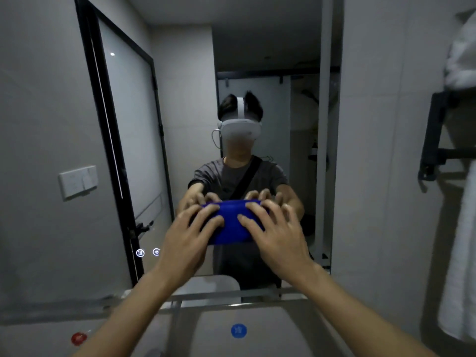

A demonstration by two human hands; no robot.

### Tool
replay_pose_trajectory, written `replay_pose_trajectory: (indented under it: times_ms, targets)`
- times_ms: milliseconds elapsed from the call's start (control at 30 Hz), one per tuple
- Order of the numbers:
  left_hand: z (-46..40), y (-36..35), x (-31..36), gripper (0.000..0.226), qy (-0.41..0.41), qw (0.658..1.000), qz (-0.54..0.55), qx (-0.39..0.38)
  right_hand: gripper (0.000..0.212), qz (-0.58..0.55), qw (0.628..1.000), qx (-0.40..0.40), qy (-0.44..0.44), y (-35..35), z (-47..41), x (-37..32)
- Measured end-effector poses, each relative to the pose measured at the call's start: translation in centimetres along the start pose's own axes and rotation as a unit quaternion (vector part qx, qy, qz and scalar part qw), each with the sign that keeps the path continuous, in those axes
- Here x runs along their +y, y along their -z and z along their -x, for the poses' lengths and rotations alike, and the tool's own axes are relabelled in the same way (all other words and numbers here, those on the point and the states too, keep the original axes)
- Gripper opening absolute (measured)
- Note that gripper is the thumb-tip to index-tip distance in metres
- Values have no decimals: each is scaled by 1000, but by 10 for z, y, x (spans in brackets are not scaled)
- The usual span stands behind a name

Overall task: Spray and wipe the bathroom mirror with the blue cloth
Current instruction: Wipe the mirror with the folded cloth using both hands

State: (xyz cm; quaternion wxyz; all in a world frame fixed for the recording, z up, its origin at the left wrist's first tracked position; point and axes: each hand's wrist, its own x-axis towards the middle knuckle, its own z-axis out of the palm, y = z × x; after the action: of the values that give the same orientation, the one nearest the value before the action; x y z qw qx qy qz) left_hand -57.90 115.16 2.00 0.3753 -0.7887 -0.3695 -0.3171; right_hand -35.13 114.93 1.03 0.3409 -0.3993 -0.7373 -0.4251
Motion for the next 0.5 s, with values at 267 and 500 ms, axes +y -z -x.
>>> replay_pose_trajectory:
  times_ms: [267, 500]
  targets:
    - [-144, 94, -62, 45, 9, 997, -44, 64, 44, 110, 987, 111, 18, 53, -160, 60]
    - [-238, 141, -103, 65, 45, 987, -93, 121, 63, 145, 983, 114, -12, 85, -273, 97]
